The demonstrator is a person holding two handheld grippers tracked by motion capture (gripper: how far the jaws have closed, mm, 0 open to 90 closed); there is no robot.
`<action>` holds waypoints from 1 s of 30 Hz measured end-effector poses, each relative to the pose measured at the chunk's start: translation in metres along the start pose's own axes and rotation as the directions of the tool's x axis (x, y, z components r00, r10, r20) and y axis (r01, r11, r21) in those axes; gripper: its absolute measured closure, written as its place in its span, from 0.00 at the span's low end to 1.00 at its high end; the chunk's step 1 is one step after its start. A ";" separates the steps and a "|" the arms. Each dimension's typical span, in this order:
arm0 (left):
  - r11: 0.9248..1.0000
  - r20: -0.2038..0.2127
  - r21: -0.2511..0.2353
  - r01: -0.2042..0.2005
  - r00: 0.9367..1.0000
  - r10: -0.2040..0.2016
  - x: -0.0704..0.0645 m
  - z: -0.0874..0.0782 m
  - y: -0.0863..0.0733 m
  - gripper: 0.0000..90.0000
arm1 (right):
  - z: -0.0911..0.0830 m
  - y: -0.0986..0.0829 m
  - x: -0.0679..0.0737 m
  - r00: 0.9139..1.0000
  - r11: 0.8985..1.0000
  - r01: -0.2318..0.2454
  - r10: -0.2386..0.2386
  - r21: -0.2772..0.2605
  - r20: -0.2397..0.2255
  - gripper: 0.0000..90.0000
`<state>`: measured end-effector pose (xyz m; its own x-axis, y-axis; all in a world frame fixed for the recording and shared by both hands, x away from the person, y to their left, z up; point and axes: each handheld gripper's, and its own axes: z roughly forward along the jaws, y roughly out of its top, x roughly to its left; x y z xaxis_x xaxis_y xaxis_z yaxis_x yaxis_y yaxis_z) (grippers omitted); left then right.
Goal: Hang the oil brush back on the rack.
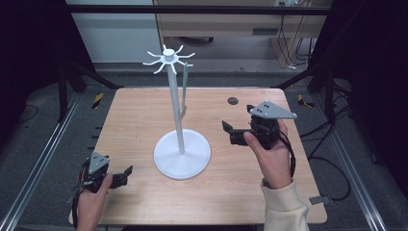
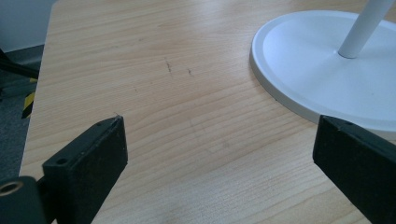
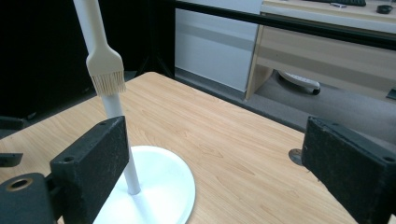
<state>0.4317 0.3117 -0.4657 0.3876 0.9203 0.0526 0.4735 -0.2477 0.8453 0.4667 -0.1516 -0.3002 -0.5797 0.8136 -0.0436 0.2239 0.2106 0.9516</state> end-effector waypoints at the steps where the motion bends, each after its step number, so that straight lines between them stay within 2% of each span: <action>1: 1.000 0.000 0.002 0.001 1.000 -0.001 0.000 0.000 0.000 0.03 | 0.001 -0.001 0.000 1.000 1.000 -0.002 0.002 -0.001 0.001 0.09; 7: 1.000 -0.004 -0.006 -0.005 1.000 0.005 0.001 0.000 0.002 0.03 | 0.005 -0.010 -0.003 1.000 1.000 0.001 -0.001 -0.002 -0.003 0.09; 18: 1.000 -0.003 -0.005 -0.022 1.000 0.022 0.000 0.001 0.003 0.03 | 0.010 -0.031 -0.024 0.997 0.998 -0.049 0.047 0.034 0.061 0.09; 30: 0.999 -0.003 0.001 -0.036 0.999 0.036 -0.001 0.002 0.003 0.03 | 0.010 -0.049 -0.042 0.991 0.994 -0.095 0.088 0.062 0.104 0.10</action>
<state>0.4348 0.3094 -0.4643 0.4023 0.9115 0.0848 0.4595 -0.2812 0.8425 0.4879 -0.1904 -0.3478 -0.4730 0.8810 0.0093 0.3263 0.1653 0.9307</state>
